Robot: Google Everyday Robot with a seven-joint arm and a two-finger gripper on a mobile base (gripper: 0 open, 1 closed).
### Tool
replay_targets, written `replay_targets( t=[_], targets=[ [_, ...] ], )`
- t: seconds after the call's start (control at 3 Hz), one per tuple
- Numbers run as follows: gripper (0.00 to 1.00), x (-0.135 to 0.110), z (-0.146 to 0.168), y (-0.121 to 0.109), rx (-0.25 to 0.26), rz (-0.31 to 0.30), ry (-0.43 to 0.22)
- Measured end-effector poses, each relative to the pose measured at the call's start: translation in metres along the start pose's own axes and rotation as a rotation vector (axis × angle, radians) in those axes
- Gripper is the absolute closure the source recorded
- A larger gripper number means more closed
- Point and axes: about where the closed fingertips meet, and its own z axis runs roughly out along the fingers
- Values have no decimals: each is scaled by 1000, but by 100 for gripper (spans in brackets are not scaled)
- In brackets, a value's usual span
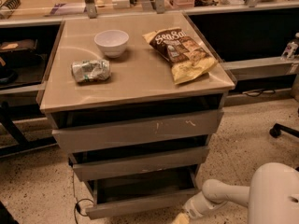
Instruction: Close bottom drawer
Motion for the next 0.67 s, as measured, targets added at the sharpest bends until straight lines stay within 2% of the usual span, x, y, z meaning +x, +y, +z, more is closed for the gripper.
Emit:
replay_targets(
  t=[0.67],
  targets=[
    [65, 0, 0, 0, 0, 0, 0]
  ],
)
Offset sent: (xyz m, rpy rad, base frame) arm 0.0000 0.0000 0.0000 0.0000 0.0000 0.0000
